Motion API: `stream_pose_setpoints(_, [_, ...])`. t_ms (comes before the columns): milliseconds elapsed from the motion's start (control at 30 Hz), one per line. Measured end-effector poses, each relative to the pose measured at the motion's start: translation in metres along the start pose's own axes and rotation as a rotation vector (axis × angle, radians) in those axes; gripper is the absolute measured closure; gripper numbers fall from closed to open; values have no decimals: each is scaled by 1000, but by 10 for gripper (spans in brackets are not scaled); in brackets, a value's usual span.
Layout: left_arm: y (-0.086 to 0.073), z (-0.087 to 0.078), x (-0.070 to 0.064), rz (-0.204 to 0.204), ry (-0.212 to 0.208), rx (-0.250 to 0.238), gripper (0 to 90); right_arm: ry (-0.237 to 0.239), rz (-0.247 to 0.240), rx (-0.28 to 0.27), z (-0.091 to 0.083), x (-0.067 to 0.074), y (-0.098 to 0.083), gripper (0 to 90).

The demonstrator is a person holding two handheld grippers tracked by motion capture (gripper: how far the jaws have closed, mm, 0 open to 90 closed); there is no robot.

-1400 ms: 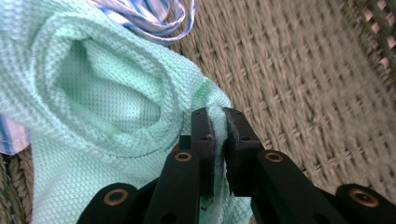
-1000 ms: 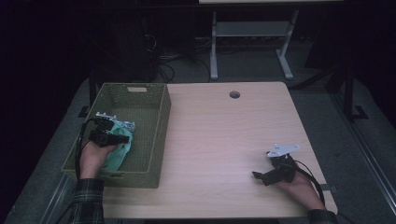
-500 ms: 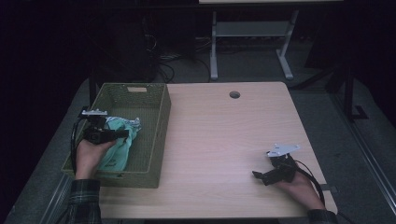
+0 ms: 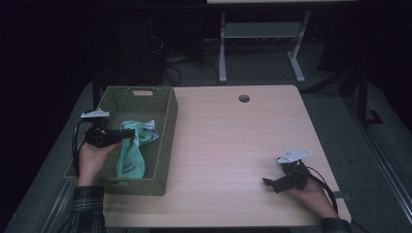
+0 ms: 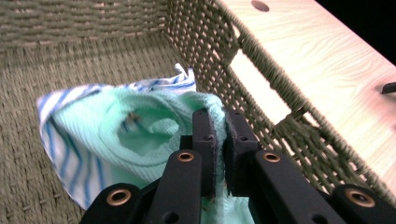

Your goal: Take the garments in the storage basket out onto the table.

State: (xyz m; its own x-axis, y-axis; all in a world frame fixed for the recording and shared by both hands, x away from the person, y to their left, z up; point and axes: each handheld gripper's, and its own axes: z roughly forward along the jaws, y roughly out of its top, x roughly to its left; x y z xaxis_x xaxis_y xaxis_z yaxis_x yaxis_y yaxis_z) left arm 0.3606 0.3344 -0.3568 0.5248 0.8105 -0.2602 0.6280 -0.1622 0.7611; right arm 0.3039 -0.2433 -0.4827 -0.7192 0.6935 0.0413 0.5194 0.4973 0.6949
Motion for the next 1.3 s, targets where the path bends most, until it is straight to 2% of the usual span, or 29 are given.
stream_pose_setpoints(167, [6, -4, -5, 32, 4, -19, 840, 0, 0, 0, 0, 0, 0, 0])
stream_pose_setpoints(333, [16, -12, -13, 62, 9, -58, 840, 0, 0, 0, 0, 0, 0, 0])
stream_pose_setpoints(600, [36, -25, -26, 100, -20, -117, 841, -1, 1, -1, 0, 0, 0, 0])
stream_pose_setpoints(1067, [74, -43, -49, 161, -48, -172, 841, -4, 5, -2, 0, 0, 0, 0])
stream_pose_setpoints(1267, [88, -48, -63, 194, -56, -194, 841, -4, 6, -2, 0, 0, 0, 0])
stream_pose_setpoints(1300, [93, -50, -68, 202, -70, -204, 841, -4, 5, -2, 0, 0, 0, 0])
